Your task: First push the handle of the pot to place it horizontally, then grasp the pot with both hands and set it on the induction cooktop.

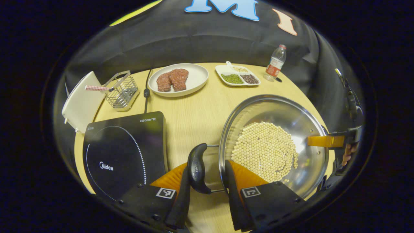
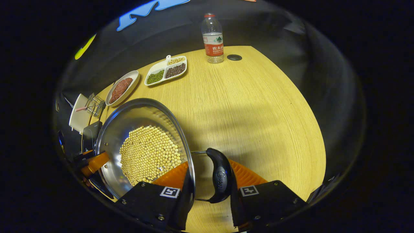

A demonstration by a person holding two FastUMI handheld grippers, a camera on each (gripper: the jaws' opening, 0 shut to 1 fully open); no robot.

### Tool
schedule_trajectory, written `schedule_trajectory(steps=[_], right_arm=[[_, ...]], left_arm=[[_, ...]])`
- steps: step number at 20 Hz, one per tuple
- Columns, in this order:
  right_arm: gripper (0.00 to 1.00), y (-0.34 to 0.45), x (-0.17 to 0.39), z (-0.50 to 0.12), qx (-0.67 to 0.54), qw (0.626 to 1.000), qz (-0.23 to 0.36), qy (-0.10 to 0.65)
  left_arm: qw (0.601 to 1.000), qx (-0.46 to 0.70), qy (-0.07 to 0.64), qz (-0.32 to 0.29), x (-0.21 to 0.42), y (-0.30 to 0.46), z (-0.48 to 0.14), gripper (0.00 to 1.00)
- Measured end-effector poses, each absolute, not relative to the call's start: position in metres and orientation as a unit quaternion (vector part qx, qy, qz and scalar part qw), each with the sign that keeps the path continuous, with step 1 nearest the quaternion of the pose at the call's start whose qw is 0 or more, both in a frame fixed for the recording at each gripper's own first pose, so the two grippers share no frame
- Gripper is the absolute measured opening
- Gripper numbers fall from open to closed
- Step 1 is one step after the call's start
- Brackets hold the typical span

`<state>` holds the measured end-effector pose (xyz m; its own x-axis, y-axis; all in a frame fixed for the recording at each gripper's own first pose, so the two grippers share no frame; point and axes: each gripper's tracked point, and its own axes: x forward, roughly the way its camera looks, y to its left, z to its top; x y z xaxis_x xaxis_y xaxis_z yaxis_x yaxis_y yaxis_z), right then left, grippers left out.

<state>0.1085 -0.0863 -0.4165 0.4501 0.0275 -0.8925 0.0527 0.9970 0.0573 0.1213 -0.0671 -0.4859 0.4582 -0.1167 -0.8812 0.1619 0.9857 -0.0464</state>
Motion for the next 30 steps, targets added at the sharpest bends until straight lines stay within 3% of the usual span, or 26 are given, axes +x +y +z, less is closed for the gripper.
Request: schedule_trajectory(steps=[3,4,5,6,7,15,23,24,28,30], right_arm=[[0.53,-0.080,0.097,-0.397,0.044,0.854,-0.011,0.518],[0.53,-0.076,0.094,-0.392,0.046,0.855,-0.012,0.516],[0.53,-0.072,0.092,-0.384,0.048,0.858,-0.012,0.512],[0.53,-0.067,0.091,-0.376,0.047,0.861,-0.010,0.507],[0.53,-0.061,0.089,-0.369,0.047,0.863,-0.009,0.503],[0.53,-0.003,0.075,-0.328,0.053,0.870,0.007,0.490],[0.53,0.056,0.067,-0.324,0.054,0.868,0.029,0.493],[0.53,0.063,0.067,-0.324,0.052,0.867,0.031,0.494],[0.53,0.087,0.066,-0.325,0.046,0.866,0.037,0.497],[0.53,0.100,0.066,-0.324,0.042,0.864,0.041,0.500]], left_arm=[[0.858,0.025,0.505,-0.090,0.121,-0.062,-0.465,0.56],[0.860,0.027,0.502,-0.092,0.122,-0.059,-0.457,0.63],[0.862,0.029,0.497,-0.093,0.123,-0.056,-0.448,0.63],[0.863,0.031,0.494,-0.095,0.123,-0.052,-0.439,0.56],[0.864,0.030,0.493,-0.095,0.123,-0.046,-0.430,0.59],[0.874,0.032,0.476,-0.091,0.116,0.010,-0.371,0.56],[0.876,0.031,0.477,-0.068,0.105,0.074,-0.350,0.56],[0.875,0.031,0.478,-0.066,0.104,0.081,-0.350,0.62],[0.874,0.029,0.481,-0.059,0.100,0.108,-0.346,0.56],[0.874,0.027,0.482,-0.056,0.099,0.122,-0.344,0.59]])
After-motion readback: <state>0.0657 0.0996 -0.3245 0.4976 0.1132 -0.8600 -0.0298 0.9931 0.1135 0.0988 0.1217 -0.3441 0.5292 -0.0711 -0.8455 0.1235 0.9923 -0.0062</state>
